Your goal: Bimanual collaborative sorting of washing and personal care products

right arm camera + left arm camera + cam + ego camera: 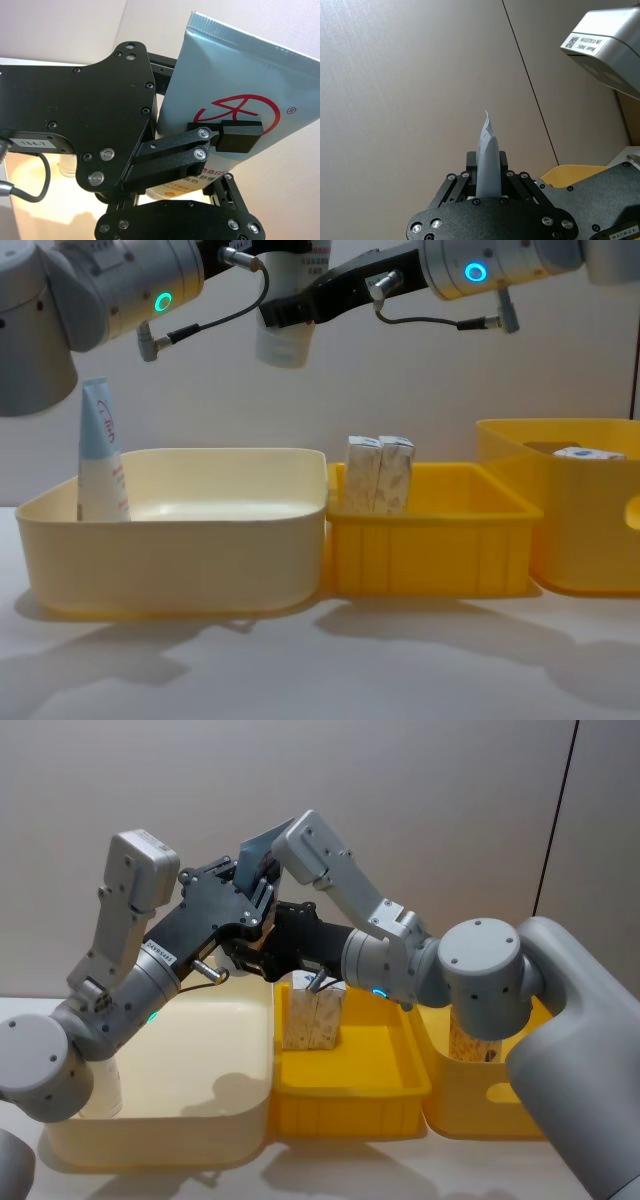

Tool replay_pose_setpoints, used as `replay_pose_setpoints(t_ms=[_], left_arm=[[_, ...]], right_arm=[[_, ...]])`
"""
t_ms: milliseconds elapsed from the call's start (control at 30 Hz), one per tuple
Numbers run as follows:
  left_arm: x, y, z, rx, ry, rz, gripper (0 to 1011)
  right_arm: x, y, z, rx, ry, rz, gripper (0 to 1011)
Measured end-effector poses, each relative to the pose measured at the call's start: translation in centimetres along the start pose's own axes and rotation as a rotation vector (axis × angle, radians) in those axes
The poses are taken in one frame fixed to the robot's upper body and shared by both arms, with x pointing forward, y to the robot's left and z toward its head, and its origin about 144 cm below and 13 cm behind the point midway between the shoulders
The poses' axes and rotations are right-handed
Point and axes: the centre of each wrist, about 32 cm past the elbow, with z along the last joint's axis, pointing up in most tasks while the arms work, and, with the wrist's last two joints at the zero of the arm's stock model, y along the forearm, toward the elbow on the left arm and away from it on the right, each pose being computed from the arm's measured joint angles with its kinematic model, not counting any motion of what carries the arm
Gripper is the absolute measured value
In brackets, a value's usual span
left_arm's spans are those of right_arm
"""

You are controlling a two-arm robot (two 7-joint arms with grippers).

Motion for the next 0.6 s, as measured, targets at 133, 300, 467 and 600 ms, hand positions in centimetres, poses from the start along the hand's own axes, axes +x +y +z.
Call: replay_pose_setpoints(t_ms=[133, 300, 467, 600], left_arm=[[0.0, 0.0, 0.0, 0.0, 0.0, 0.0, 226], [0.0, 0.0, 0.0, 0.0, 0.0, 0.0, 227], [0.0, 0.0, 0.0, 0.0, 0.0, 0.0, 227], [0.0, 0.0, 0.0, 0.0, 0.0, 0.0, 227]], right_arm=[[0.0, 0.0, 0.0, 0.0, 0.0, 0.0, 570], [0.0, 0.0, 0.0, 0.0, 0.0, 0.0, 552], [0.0, 0.0, 0.0, 0.0, 0.0, 0.0, 554], [0.0, 0.0, 0.0, 0.0, 0.0, 0.0, 554]])
